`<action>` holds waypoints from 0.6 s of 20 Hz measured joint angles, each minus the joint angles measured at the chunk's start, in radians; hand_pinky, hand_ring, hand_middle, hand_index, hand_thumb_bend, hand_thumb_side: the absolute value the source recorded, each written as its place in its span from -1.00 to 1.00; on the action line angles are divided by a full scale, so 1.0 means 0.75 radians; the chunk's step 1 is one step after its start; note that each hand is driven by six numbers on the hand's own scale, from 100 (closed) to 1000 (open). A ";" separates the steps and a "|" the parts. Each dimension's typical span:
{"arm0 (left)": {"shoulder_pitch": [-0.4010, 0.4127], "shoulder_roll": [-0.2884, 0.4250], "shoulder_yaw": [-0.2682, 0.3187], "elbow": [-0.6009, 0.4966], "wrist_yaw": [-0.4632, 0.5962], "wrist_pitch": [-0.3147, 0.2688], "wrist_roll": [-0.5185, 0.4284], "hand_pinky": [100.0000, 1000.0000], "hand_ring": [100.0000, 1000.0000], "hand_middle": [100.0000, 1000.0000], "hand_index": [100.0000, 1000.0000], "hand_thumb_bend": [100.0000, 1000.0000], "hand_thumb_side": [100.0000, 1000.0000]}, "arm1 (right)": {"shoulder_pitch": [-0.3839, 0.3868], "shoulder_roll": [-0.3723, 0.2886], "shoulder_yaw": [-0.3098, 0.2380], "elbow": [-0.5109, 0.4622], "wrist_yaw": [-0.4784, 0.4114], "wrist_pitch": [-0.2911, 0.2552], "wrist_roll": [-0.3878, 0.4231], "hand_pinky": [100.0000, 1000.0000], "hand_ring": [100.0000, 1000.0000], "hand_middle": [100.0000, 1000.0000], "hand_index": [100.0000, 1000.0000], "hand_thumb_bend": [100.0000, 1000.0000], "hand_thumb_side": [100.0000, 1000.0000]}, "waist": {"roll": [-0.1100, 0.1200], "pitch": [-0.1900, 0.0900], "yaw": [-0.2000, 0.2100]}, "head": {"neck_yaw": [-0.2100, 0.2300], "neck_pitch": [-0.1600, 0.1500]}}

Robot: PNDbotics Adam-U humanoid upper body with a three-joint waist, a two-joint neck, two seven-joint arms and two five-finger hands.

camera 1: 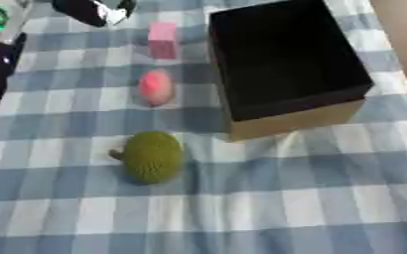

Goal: Pick up objects on the table and place them in the box.

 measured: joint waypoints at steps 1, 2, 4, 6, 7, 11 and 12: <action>0.000 -0.006 0.001 0.013 -0.026 -0.006 0.006 0.84 0.78 0.71 0.93 -0.93 -0.65 | -0.002 0.000 0.000 0.000 -0.003 0.002 0.002 0.86 1.00 -0.38 0.84 -1.00 -0.18 | 0.000 0.000 -0.002 | 0.000 -0.008; 0.000 -0.012 0.002 0.025 -0.050 -0.011 0.011 0.84 0.79 0.71 0.93 -0.92 -0.64 | -0.003 0.000 0.000 0.000 -0.005 0.002 0.003 0.86 1.00 -0.38 0.84 -1.00 -0.18 | 0.000 0.000 -0.004 | 0.000 -0.012; 0.000 -0.026 0.002 0.047 -0.092 -0.019 0.019 0.85 0.79 0.71 0.93 -0.88 -0.66 | -0.003 0.000 0.001 0.000 -0.006 0.004 0.005 0.86 1.00 -0.39 0.84 -1.00 -0.18 | 0.000 0.000 -0.005 | 0.000 -0.017; 0.000 -0.035 0.005 0.065 -0.129 -0.024 0.024 0.85 0.80 0.71 0.94 -0.85 -0.70 | -0.003 0.000 0.003 0.000 -0.009 0.006 0.008 0.86 1.00 -0.39 0.83 -1.00 -0.18 | 0.000 0.000 -0.005 | 0.002 -0.020; 0.000 -0.039 0.009 0.072 -0.143 -0.025 0.025 0.86 0.80 0.72 0.94 -0.82 -0.73 | -0.003 0.000 0.005 0.000 -0.010 0.007 0.009 0.86 1.00 -0.40 0.83 -1.00 -0.18 | 0.000 0.000 -0.005 | 0.003 -0.020; -0.015 -0.043 0.019 0.099 -0.184 -0.025 0.025 0.89 0.83 0.72 0.96 -0.74 -0.58 | -0.003 0.000 0.008 0.000 -0.012 0.010 0.013 0.86 1.00 -0.41 0.83 -1.00 -0.18 | 0.000 0.000 -0.005 | 0.006 -0.020; -0.018 -0.046 0.022 0.105 -0.190 -0.024 0.024 0.89 0.83 0.72 0.96 -0.74 -0.58 | -0.003 0.000 0.008 0.000 -0.012 0.011 0.015 0.86 1.00 -0.41 0.83 -1.00 -0.18 | 0.000 0.000 -0.005 | 0.007 -0.020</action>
